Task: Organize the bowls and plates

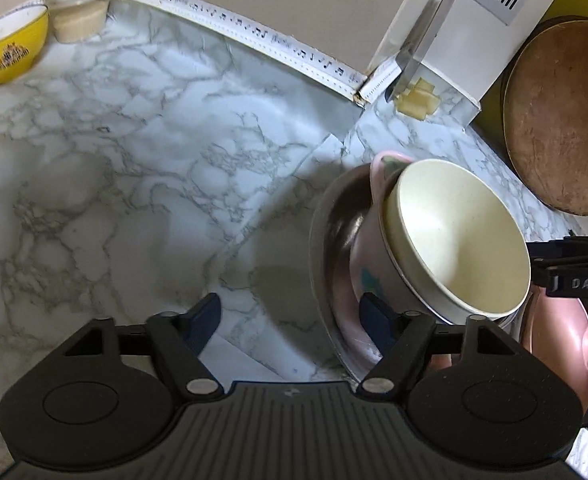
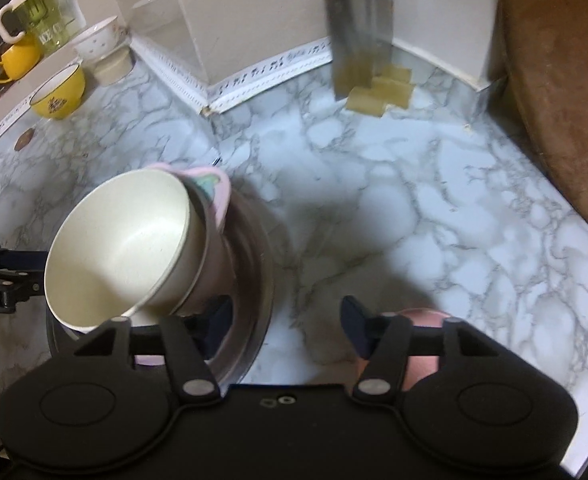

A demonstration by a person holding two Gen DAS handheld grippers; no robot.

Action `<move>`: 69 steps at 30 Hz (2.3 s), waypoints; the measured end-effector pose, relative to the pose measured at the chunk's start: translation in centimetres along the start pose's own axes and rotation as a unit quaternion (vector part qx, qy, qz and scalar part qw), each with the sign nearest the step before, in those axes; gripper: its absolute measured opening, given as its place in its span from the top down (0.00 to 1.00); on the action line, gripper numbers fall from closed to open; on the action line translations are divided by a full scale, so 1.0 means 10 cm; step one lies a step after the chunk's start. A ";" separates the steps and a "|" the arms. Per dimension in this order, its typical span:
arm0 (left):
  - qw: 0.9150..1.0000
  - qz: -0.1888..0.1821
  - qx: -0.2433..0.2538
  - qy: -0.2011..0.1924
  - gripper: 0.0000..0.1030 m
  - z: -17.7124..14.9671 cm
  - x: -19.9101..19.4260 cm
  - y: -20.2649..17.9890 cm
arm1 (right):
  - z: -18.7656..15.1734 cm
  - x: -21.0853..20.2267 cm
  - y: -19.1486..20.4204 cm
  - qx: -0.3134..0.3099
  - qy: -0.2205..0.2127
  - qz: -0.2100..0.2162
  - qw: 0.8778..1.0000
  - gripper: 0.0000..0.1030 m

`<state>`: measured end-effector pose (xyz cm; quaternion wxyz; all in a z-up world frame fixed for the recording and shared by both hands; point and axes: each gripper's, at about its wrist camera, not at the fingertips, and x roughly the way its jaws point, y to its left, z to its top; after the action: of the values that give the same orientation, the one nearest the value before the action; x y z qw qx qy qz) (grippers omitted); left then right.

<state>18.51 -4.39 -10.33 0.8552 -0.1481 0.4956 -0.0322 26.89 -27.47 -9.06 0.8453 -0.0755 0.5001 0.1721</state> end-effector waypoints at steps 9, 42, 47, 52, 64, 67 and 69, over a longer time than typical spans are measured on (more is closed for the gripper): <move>0.999 -0.017 -0.021 0.030 0.52 0.00 0.16 0.01 | -0.03 0.17 0.05 0.004 0.031 0.019 0.999 0.63; 0.999 0.000 0.050 0.010 0.87 0.05 0.09 -0.17 | -0.11 0.12 0.24 0.027 0.003 0.002 1.000 0.85; 0.998 -0.002 0.061 -0.001 0.87 0.06 0.00 -0.19 | -0.11 0.04 0.28 0.024 -0.007 -0.001 1.000 0.85; 0.997 -0.008 0.073 -0.008 0.87 0.10 -0.12 -0.24 | -0.11 -0.08 0.30 0.027 -0.018 -0.003 0.999 0.85; 0.990 -0.044 0.131 -0.024 0.87 0.24 -0.42 -0.65 | -0.23 -0.63 0.22 0.065 -0.055 -0.033 0.996 0.85; 0.986 -0.057 0.153 -0.025 0.86 0.25 -0.43 -0.81 | -0.30 -0.79 0.14 0.080 -0.065 -0.046 0.994 0.85; 0.983 -0.065 0.170 -0.025 0.87 0.25 -0.43 -0.96 | -0.36 -0.89 0.07 0.092 -0.072 -0.056 0.992 0.85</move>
<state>19.35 -12.08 -2.83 0.8763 -0.0337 0.4504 -0.1675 19.71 -29.79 -3.03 0.8907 -0.0127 0.4468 0.0830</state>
